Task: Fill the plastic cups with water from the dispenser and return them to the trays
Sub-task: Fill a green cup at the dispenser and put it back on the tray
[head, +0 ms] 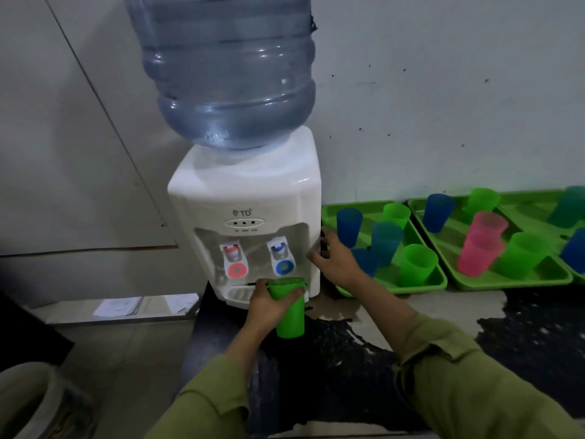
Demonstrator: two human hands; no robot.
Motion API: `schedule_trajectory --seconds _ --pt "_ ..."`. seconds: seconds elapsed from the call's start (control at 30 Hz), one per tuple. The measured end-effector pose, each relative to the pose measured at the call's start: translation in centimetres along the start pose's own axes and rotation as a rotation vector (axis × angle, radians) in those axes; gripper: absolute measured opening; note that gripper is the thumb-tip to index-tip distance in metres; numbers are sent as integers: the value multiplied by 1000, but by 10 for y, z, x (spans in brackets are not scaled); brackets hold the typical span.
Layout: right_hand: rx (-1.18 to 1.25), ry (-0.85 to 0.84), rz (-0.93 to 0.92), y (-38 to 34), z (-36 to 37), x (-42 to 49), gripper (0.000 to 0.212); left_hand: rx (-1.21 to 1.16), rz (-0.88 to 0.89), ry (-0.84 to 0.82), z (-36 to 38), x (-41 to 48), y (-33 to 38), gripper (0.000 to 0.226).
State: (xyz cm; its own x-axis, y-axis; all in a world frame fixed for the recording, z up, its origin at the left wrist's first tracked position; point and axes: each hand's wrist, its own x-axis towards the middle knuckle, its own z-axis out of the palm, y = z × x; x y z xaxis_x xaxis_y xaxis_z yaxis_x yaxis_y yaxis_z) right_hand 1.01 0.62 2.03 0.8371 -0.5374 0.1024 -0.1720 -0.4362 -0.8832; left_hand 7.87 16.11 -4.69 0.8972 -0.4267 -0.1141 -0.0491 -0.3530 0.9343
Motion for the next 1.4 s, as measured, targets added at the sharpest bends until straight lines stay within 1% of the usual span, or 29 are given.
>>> schedule_trajectory --seconds 0.1,0.23,0.37,0.6,0.67,0.7,0.8,0.87,0.93,0.97,1.03,1.1,1.13,1.23,1.4 --pt "48 47 2 -5 4 1 52 -3 -15 -4 -7 14 1 56" --pt "42 86 2 -3 8 2 49 7 90 -5 -11 27 4 48" --pt "35 103 17 7 13 -3 46 49 104 -44 -13 35 2 62" --pt "22 128 94 27 27 -7 43 81 129 -76 -10 47 -3 70" --pt "35 136 108 29 29 -9 41 57 150 -86 -9 47 -3 71" --pt "29 147 108 31 31 -9 38 40 158 -89 -8 47 -3 72" --pt "-56 253 113 42 39 -12 15 3 150 -105 -8 45 -3 75" --pt "-92 293 153 50 46 -17 16 -9 136 -128 -9 42 -3 78" --pt "-71 217 184 59 57 -22 23 -13 135 -132 -10 38 -3 79" --pt "-56 147 191 62 63 -25 29 -12 141 -118 -11 37 -4 77" --pt "-62 30 147 64 74 -28 44 -13 158 -70 -15 31 -4 67" --pt "-63 12 95 63 85 -27 58 -12 205 -26 -16 24 -1 49" --pt "-32 27 106 60 91 -26 62 12 239 -4 -17 21 0 41" --pt "70 91 157 51 105 -19 65 132 355 68 -16 16 4 26" --pt "122 159 175 53 115 -13 55 267 351 188 -15 20 16 15"
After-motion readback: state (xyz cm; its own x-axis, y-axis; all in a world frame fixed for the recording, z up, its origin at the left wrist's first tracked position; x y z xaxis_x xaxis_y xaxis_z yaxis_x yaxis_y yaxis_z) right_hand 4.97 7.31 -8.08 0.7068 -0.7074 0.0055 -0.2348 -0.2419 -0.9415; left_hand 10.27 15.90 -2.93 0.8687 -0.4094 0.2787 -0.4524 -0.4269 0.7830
